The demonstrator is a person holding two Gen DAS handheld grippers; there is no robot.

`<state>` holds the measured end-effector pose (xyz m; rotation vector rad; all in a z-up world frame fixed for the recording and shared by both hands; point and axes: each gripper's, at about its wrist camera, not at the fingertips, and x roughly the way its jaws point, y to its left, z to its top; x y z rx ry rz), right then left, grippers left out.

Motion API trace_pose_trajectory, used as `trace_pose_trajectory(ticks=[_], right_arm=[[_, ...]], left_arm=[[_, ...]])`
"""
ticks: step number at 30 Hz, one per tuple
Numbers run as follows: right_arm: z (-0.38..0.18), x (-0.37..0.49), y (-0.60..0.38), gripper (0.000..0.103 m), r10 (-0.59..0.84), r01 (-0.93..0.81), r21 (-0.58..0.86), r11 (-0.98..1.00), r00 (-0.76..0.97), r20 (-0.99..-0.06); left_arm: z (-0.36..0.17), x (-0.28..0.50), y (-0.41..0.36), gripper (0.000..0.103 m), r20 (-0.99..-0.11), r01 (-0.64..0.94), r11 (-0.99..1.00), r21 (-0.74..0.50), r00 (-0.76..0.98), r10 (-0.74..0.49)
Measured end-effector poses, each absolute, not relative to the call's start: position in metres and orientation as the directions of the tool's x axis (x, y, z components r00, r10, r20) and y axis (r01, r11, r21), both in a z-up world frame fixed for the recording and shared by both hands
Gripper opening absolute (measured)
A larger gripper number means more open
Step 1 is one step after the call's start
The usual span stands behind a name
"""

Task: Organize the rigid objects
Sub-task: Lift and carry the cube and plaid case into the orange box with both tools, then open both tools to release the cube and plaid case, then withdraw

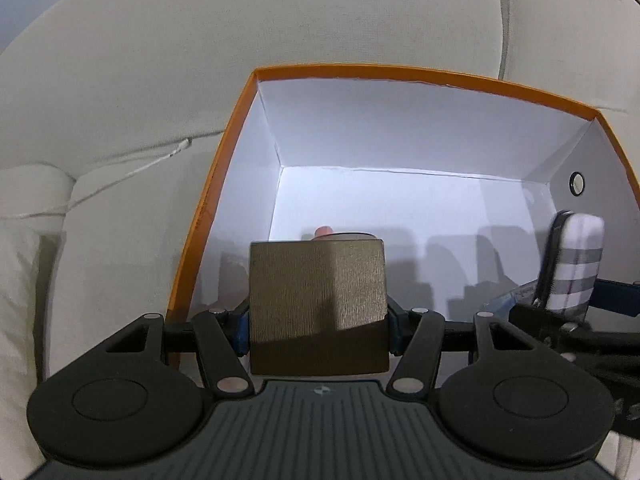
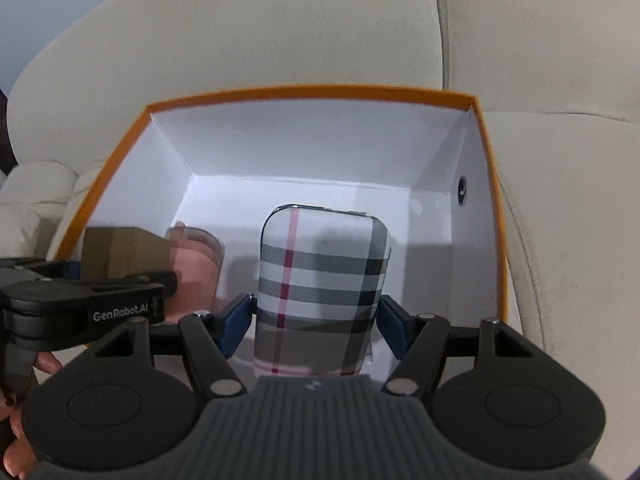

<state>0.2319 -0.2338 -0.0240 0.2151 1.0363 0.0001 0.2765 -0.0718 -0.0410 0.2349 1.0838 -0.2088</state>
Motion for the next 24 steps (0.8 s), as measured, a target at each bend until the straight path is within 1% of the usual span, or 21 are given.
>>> trace_pose_trajectory(ticks=[6,9,13,18,21,24], right_arm=[[-0.037,0.234,-0.23,0.069,0.083,0.093,0.145,0.985,0.481,-0.873],[-0.04,0.235,-0.229,0.069,0.08,0.088,0.137,0.987,0.47,-0.879],[-0.046,0.24,-0.225,0.069,0.073,0.086,0.126,0.988,0.462,-0.884],[-0.046,0.24,-0.221,0.069,0.059,0.075,0.105,0.992,0.462,-0.885],[-0.046,0.24,-0.223,0.07,0.063,0.083,0.114,0.99,0.465,-0.883],[-0.046,0.239,-0.224,0.07,0.069,0.083,0.122,0.989,0.469,-0.881]], left_arm=[[-0.044,0.281,-0.072,0.067,-0.897,0.285,0.957,0.053,0.435,-0.08],[-0.044,0.281,-0.071,0.067,-0.9,0.296,0.955,0.016,0.421,-0.115],[-0.045,0.279,-0.076,0.067,-0.898,0.308,0.951,0.041,0.429,-0.1],[-0.048,0.278,-0.08,0.067,-0.902,0.318,0.947,0.044,0.421,-0.099],[-0.051,0.282,-0.079,0.069,-0.904,0.314,0.948,0.046,0.417,-0.094],[-0.047,0.28,-0.076,0.072,-0.907,0.304,0.952,0.028,0.409,-0.104]])
